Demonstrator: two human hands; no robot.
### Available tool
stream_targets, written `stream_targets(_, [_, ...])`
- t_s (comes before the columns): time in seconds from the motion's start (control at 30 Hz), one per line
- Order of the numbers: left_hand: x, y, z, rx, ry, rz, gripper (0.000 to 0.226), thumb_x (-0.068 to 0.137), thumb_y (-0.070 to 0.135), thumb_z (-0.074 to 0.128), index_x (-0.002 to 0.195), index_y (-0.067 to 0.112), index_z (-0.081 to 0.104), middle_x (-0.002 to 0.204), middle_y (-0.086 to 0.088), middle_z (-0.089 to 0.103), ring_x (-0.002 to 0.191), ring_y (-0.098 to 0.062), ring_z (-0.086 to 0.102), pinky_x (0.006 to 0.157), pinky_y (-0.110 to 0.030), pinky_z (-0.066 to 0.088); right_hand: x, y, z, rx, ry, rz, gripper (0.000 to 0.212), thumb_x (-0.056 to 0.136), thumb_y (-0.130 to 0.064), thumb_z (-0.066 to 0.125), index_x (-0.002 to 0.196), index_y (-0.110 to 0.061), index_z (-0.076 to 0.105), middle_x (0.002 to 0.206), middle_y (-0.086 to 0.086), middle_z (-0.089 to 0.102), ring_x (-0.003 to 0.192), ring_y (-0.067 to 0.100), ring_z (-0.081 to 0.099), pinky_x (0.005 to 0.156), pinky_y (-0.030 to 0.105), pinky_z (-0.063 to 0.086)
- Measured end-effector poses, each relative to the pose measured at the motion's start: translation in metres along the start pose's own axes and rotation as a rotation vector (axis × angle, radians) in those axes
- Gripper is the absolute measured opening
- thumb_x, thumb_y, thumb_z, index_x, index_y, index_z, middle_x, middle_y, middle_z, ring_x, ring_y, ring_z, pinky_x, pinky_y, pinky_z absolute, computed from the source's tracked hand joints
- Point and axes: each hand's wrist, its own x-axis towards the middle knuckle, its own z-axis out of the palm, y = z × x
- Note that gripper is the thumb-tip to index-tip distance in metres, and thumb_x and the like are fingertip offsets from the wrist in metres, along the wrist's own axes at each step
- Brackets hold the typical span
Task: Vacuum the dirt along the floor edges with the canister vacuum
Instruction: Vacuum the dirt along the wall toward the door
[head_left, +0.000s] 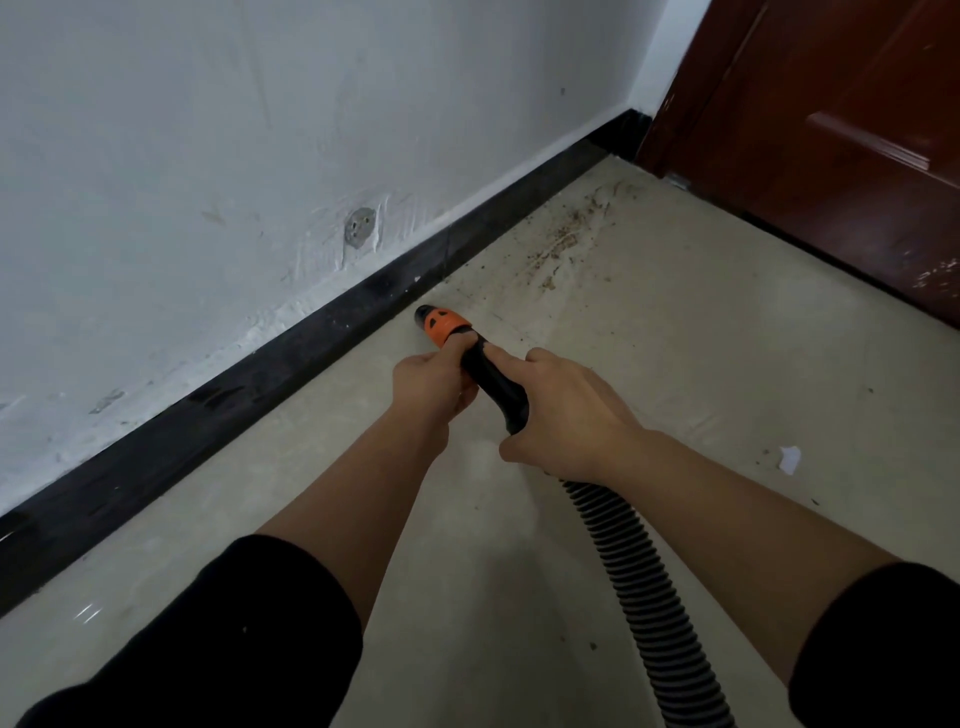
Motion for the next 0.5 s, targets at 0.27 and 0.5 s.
stream_targets(0.27, [0.009,0.004,0.020,0.017,-0.005,0.014,0.024,0.091,0.026,0.067,0.078,0.008,0.059,0.079,-0.006,0.062,0.070,-0.014,0.060,0.067,-0.022,0.053,0.012,0.018,-0.007,0.005,0.008,0.020,0.095,0.074,-0.028,0.073,0.151,-0.037,0.018,0.093,-0.003,0.041,0.078,0.017,0.048,0.055,0.023,0.035])
stream_targets(0.5, [0.016,0.004,0.029,0.029,-0.003,0.010,0.023,0.090,0.028,0.068,0.079,0.010,0.059,0.083,-0.006,0.065,0.073,-0.014,0.062,0.065,-0.021,0.053,0.016,0.026,-0.005,0.007,0.032,0.025,0.096,0.076,-0.030,0.074,0.152,-0.035,0.015,0.098,-0.002,0.040,0.081,0.018,0.048,0.061,0.026,0.038])
